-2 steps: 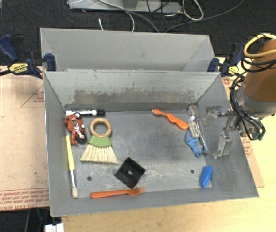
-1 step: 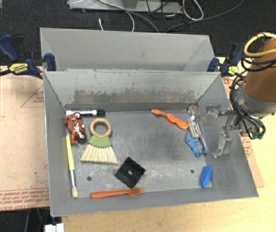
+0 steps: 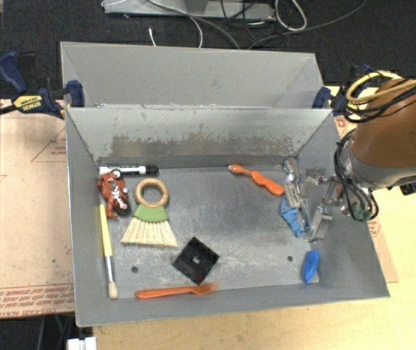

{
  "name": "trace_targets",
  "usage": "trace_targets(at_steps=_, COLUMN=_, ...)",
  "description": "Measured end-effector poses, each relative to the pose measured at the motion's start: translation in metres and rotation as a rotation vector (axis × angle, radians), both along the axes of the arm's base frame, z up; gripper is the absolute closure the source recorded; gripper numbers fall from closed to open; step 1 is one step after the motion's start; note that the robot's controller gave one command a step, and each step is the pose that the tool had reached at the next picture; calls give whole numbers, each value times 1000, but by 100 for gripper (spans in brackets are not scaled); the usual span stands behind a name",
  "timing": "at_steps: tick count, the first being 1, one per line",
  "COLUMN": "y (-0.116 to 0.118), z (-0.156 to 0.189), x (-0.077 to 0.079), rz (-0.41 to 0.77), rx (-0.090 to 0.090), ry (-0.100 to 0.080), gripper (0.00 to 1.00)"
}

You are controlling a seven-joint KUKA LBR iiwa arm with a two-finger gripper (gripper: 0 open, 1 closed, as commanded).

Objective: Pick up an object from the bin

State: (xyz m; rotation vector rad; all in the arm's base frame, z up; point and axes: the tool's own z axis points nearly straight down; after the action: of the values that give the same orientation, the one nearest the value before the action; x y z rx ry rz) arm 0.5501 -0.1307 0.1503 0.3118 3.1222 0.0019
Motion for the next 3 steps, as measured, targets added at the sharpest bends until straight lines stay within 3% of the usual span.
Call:
trace_targets(at_steps=1, y=-22, z=6, x=15, rz=-88, rx=-1, ry=-9, gripper=0)
trace_targets(at_steps=2, y=-18, z=-24, x=7, rz=-283, rx=2, ry=1, gripper=0)
trace_targets(at_steps=3, y=-19, z=-83, x=1, rz=-320, rx=8, ry=-6, gripper=0)
